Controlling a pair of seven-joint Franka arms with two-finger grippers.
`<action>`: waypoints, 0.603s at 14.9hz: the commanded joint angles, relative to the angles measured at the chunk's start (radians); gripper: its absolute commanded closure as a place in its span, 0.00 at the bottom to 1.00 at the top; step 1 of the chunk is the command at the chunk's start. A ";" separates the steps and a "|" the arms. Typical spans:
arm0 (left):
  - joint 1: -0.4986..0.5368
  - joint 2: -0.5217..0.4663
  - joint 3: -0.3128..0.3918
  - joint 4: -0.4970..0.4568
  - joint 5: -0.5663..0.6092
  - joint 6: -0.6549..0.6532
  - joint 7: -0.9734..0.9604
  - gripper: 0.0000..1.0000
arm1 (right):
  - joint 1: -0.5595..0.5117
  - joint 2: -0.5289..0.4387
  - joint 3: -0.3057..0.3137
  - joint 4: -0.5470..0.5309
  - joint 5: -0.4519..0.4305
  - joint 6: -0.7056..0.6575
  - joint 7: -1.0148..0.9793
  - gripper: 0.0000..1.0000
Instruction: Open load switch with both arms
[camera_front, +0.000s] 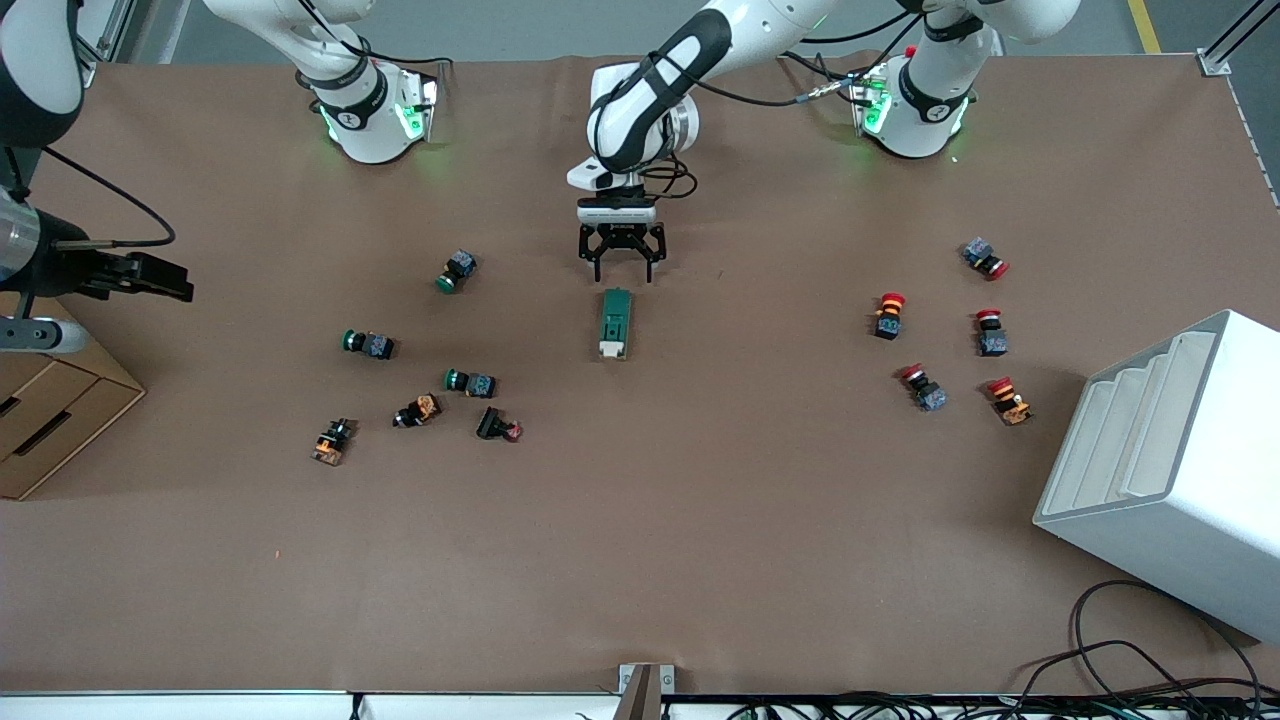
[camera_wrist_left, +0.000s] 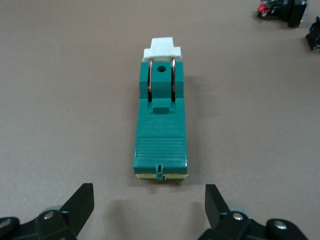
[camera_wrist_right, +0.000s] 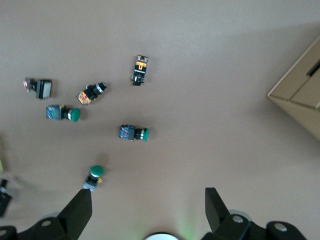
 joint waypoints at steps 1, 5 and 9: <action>-0.036 0.013 0.002 0.001 0.062 -0.096 -0.044 0.02 | 0.091 0.033 0.005 0.009 -0.003 0.016 0.257 0.00; -0.057 0.058 0.004 -0.001 0.191 -0.148 -0.148 0.02 | 0.268 0.119 0.006 0.009 0.001 0.088 0.695 0.00; -0.086 0.107 0.004 -0.002 0.336 -0.227 -0.339 0.02 | 0.420 0.217 0.005 0.009 0.069 0.184 1.143 0.00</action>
